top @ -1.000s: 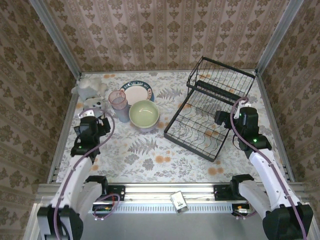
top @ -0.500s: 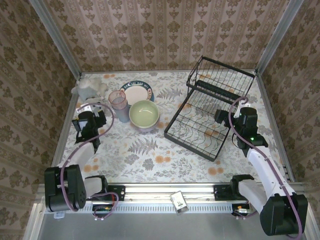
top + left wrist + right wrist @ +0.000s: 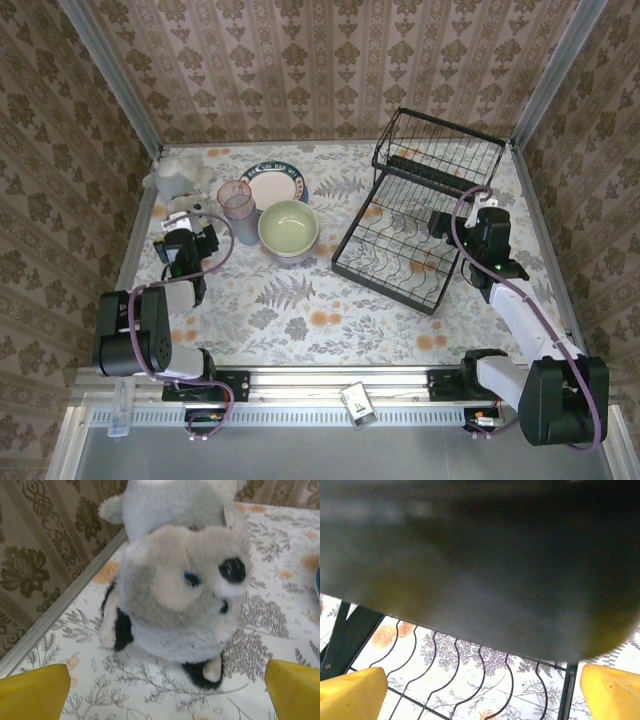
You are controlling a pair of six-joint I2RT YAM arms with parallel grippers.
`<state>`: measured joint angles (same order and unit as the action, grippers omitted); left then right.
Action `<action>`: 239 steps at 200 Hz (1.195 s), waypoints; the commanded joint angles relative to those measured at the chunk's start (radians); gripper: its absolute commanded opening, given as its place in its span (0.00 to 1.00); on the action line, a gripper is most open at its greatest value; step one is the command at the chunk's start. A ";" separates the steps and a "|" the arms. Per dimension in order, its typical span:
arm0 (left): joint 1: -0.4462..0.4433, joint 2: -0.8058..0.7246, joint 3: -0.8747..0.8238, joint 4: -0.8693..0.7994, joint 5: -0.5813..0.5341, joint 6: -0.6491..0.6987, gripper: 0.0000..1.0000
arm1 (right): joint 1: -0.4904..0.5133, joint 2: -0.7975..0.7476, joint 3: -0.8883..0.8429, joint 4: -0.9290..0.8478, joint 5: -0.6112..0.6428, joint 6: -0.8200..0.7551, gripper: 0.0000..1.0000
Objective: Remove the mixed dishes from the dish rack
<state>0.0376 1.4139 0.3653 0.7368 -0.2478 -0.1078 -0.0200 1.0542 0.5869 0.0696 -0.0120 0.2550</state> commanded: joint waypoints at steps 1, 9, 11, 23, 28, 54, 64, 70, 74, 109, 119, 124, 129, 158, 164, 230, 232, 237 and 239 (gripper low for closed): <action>-0.015 0.007 -0.011 0.109 -0.027 0.025 1.00 | -0.003 0.024 -0.026 0.026 -0.009 -0.037 1.00; -0.019 0.007 -0.010 0.104 -0.030 0.026 1.00 | -0.003 0.027 -0.033 0.040 -0.009 -0.044 1.00; -0.021 0.009 -0.010 0.106 -0.030 0.028 1.00 | -0.001 0.028 -0.034 0.044 -0.008 -0.045 1.00; -0.033 0.017 -0.010 0.119 -0.028 0.046 1.00 | -0.003 0.034 -0.045 0.062 -0.008 -0.055 1.00; -0.038 0.022 -0.012 0.130 -0.027 0.054 1.00 | -0.003 0.036 -0.049 0.068 -0.008 -0.058 1.00; -0.071 0.054 -0.024 0.196 -0.002 0.107 1.00 | -0.003 0.044 -0.064 0.092 -0.009 -0.060 1.00; -0.074 0.056 -0.027 0.207 -0.001 0.110 1.00 | -0.003 0.044 -0.069 0.095 -0.011 -0.061 1.00; -0.074 0.057 -0.028 0.206 0.004 0.109 1.00 | -0.003 0.043 -0.075 0.105 -0.011 -0.063 1.00; -0.072 0.059 -0.028 0.208 0.007 0.111 1.00 | -0.003 0.043 -0.081 0.113 -0.012 -0.065 1.00; -0.078 0.131 -0.061 0.338 0.016 0.121 1.00 | -0.003 0.052 -0.121 0.199 -0.010 -0.079 1.00; -0.076 0.149 -0.087 0.405 0.030 0.132 1.00 | -0.003 0.058 -0.128 0.212 -0.011 -0.087 1.00; -0.080 0.133 -0.085 0.374 0.030 0.122 1.00 | -0.003 0.059 -0.130 0.217 -0.011 -0.090 1.00; -0.083 0.132 -0.085 0.372 0.027 0.123 1.00 | -0.003 0.061 -0.133 0.223 -0.010 -0.092 1.00; -0.085 0.144 -0.077 0.383 0.025 0.136 1.00 | -0.005 0.073 -0.170 0.289 0.000 -0.100 1.00; -0.084 0.146 -0.078 0.389 0.024 0.138 1.00 | -0.004 0.077 -0.176 0.299 0.001 -0.099 1.00; -0.084 0.144 -0.078 0.383 0.025 0.137 1.00 | -0.009 0.092 -0.278 0.491 0.016 -0.133 1.00; -0.084 0.145 -0.078 0.383 0.025 0.137 1.00 | -0.010 0.092 -0.282 0.499 0.017 -0.134 1.00; -0.084 0.144 -0.078 0.383 0.024 0.137 1.00 | -0.011 0.093 -0.285 0.510 0.024 -0.133 1.00; -0.085 0.144 -0.078 0.383 0.025 0.137 1.00 | -0.013 0.093 -0.285 0.509 0.027 -0.134 1.00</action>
<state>-0.0399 1.5604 0.2832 1.0882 -0.2314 0.0166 -0.0238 1.1458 0.3180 0.4728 -0.0074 0.1516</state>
